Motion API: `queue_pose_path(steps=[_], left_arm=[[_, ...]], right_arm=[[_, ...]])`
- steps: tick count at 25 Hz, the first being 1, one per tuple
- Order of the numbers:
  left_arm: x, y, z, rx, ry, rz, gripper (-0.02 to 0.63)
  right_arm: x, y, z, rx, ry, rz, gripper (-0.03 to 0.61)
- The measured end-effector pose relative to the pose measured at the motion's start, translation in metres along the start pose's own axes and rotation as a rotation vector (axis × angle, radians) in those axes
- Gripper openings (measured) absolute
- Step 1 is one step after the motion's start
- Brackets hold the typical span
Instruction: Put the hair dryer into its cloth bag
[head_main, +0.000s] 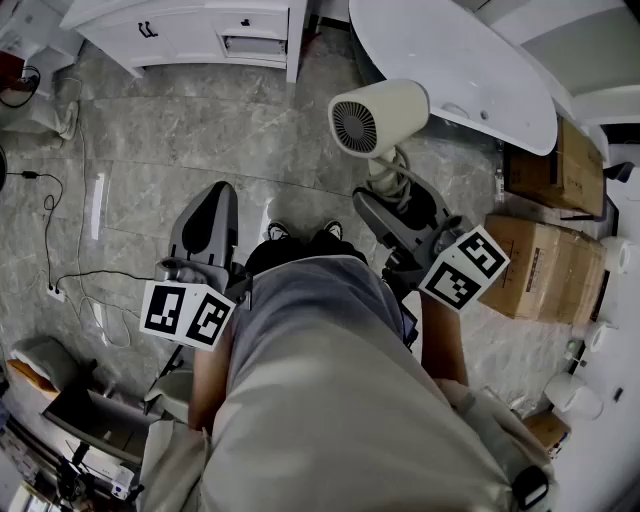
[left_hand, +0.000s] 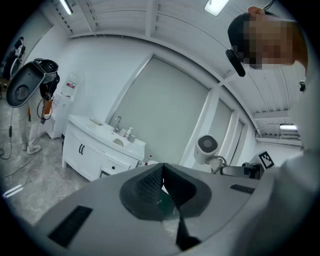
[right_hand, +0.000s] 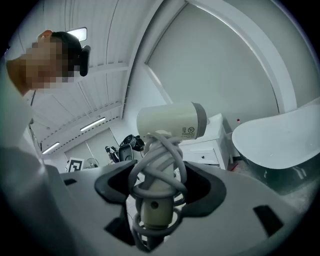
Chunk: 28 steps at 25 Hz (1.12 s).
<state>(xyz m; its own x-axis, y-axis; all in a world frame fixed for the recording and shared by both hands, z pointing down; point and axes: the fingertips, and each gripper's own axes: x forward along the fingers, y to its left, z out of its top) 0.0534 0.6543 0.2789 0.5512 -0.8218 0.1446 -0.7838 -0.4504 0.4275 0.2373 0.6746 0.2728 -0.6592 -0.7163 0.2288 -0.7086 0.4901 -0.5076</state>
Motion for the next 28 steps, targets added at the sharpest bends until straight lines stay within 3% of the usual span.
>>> queue_pose_path(steps=[20, 28], left_arm=[[-0.011, 0.029, 0.008, -0.020, -0.014, 0.030, 0.008], [0.023, 0.048, 0.016, -0.014, 0.011, 0.024, 0.008]], right_arm=[[0.020, 0.001, 0.001, 0.014, 0.004, -0.034, 0.282], [0.058, -0.022, 0.023, 0.002, -0.018, -0.028, 0.282]])
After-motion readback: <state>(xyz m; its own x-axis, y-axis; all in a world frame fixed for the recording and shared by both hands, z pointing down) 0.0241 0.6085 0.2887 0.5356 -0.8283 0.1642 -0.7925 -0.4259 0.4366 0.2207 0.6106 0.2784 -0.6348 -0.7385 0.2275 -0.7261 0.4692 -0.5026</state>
